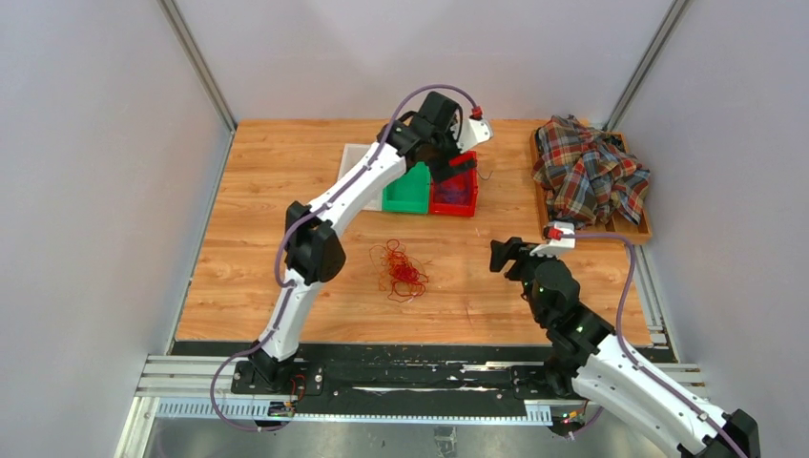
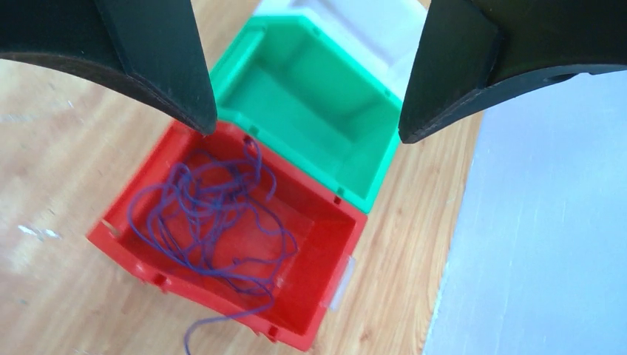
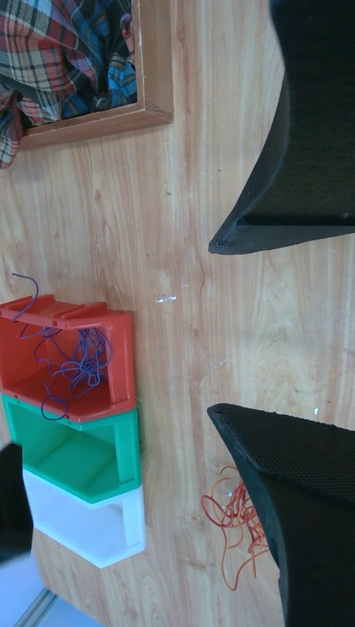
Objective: Untangle the cables
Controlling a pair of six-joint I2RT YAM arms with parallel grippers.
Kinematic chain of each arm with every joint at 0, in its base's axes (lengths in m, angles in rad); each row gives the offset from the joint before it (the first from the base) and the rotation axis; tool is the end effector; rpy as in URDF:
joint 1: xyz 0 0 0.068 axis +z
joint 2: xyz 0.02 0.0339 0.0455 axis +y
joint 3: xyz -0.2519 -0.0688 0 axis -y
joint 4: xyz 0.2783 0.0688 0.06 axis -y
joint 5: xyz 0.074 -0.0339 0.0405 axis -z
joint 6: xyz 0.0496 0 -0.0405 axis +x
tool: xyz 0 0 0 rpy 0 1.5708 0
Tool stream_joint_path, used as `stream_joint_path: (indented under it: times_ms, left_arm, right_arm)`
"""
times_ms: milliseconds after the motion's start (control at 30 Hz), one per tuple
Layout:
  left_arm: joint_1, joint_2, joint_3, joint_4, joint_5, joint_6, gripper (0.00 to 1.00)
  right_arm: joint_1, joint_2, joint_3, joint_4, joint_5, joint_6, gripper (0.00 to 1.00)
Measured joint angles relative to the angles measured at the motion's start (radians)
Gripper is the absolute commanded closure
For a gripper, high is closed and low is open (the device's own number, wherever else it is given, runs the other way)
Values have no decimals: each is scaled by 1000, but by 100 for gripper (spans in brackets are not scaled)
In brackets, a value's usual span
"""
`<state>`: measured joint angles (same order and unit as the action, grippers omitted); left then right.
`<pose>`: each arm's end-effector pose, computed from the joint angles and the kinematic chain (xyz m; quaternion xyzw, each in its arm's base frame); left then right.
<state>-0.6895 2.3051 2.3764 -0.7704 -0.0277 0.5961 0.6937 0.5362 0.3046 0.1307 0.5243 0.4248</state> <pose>0.4304 -0.3531 0.3006 0.5387 0.7290 -0.0072 0.4223 0.1731 0.1116 0.2249 0.0762 0.7333 0.1806 0.6510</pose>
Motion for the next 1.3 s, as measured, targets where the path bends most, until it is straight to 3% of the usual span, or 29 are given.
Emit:
stream_joint_path:
  times_ms: [167,300,400,567,767,1033,1200,1300]
  left_arm:
    - [31,-177,-123,-116,95,-4,2]
    - [114,-408,-374,-185,214,-3,1]
    - [189,-554,-573,-214,270,-2,6]
    - [227,-673,-829,-244,340,-26,13]
    - [221,-698,-1026,-208,407,-14,18]
    - [221,-597,-1033,-86,427,36,30]
    - [221,-552,-1038,-31,426,62,48]
    - [221,-553,-1052,-17,426,79,70]
  right_arm:
    - [0,55,27,-1,-11,-3,22]
    - [0,127,42,10,-53,-13,21]
    - [0,198,72,19,-97,-22,21]
    - [0,243,83,45,-151,-23,22]
    - [0,287,85,77,-214,-23,24]
    - [0,301,93,91,-302,-24,26]
    - [0,301,97,97,-338,-24,27]
    - [0,301,97,98,-348,-25,27]
